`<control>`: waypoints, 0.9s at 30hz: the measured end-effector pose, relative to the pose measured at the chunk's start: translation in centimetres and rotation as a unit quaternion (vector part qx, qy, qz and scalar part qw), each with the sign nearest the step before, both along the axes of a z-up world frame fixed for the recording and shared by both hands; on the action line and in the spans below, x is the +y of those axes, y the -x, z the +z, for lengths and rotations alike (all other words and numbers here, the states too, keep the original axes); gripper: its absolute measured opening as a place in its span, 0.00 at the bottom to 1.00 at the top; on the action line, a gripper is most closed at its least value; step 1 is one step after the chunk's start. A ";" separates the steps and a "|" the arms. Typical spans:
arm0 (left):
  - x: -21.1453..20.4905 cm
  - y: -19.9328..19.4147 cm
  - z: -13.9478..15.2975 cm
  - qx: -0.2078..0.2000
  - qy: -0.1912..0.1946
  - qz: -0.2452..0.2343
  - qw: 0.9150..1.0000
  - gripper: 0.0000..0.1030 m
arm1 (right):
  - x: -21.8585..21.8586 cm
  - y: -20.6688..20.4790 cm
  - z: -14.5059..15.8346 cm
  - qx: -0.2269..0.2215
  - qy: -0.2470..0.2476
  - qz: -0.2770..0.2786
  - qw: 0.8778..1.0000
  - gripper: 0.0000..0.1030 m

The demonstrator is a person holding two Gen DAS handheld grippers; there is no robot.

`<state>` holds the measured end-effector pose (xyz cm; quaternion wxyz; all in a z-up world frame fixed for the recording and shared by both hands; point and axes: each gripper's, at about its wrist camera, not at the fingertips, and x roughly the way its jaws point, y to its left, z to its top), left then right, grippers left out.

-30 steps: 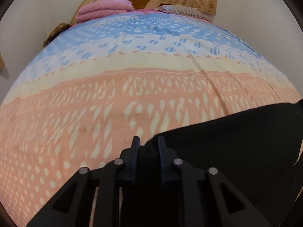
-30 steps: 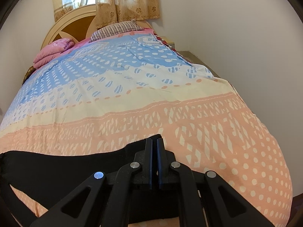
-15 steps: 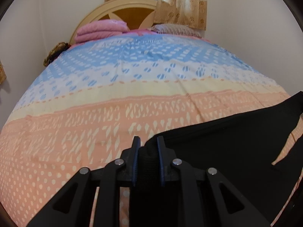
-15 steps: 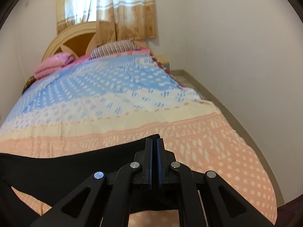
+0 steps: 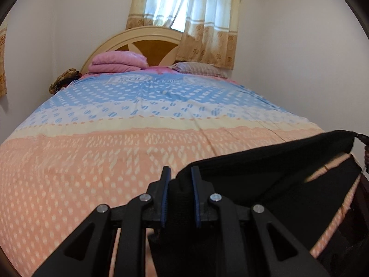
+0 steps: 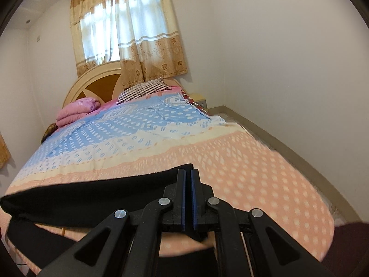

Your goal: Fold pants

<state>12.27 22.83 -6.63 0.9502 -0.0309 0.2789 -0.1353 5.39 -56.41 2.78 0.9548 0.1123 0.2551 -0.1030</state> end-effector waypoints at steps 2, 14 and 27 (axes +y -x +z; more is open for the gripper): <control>0.1 1.7 -0.7 -0.005 0.006 -0.007 1.000 0.18 | -0.3 1.2 -0.8 0.003 -0.009 -0.003 1.000 0.04; -0.4 7.1 -6.0 0.013 -0.015 -0.011 1.000 0.19 | -1.3 6.0 -5.7 0.057 -0.037 -0.029 0.997 0.04; -1.7 8.2 -6.4 -0.009 -0.084 -0.004 0.996 0.23 | 2.7 9.6 -3.4 0.080 0.070 -0.068 0.992 0.06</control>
